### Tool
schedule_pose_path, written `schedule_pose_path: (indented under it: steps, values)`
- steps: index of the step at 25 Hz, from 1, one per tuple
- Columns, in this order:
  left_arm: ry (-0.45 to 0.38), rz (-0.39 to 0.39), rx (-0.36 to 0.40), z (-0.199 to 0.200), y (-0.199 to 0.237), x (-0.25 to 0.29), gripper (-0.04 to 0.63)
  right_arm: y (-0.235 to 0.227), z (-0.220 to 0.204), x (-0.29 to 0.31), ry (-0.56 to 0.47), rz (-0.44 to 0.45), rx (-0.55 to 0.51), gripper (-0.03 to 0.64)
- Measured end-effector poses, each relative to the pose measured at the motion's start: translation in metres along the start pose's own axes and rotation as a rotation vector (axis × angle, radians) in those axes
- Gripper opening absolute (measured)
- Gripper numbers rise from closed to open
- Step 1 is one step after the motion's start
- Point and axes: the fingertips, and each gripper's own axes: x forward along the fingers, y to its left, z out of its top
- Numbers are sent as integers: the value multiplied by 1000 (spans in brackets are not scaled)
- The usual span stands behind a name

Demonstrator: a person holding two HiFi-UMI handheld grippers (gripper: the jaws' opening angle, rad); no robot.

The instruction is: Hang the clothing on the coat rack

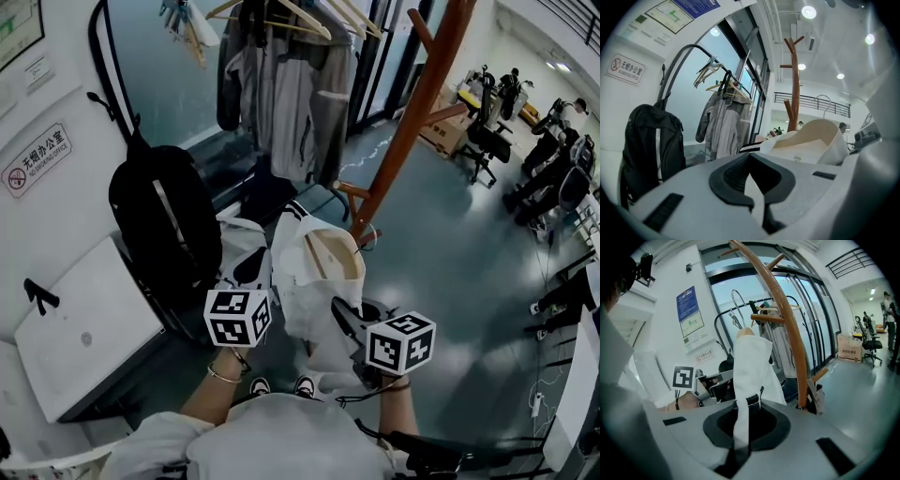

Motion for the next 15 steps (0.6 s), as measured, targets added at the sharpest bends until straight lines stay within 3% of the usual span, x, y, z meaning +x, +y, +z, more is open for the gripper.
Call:
schedule_pose_path:
  steps: [15]
  values:
    - [-10,38,-2,4,5,0,8,-3,20,5,12,25,-35,29]
